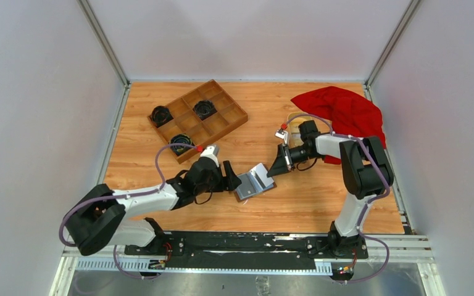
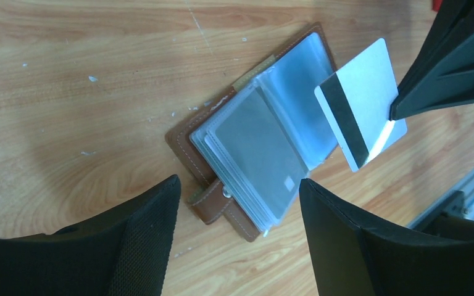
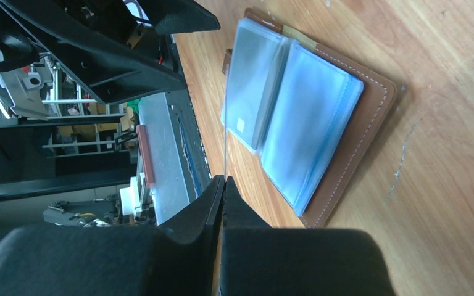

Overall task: Put the credit cards into the card holder
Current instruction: Insert the credit card into the card holder.

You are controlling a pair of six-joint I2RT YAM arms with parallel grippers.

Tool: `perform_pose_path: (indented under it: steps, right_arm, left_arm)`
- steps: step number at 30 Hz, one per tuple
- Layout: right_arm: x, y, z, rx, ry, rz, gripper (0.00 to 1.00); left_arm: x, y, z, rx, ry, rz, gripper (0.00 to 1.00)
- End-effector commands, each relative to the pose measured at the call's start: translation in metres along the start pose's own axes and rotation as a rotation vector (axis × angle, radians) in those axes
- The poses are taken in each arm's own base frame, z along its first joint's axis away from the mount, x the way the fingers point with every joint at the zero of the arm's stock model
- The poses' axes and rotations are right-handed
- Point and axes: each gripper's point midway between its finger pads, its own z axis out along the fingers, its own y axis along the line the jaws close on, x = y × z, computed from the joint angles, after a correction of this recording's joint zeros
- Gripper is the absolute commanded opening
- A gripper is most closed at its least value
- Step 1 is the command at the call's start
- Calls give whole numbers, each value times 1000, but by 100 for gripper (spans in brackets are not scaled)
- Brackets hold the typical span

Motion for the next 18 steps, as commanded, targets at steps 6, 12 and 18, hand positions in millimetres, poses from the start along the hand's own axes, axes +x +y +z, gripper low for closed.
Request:
perform_pose_path:
  steps: [6, 12, 18]
  right_arm:
    - [16, -11, 11, 38, 96, 25, 0]
    - [16, -19, 13, 66, 111, 41, 0]
    - [17, -24, 16, 91, 129, 49, 0]
  left_arm:
    - [12, 14, 22, -76, 39, 44, 70]
    - [19, 21, 26, -99, 66, 56, 68]
    - [27, 29, 31, -127, 88, 56, 65]
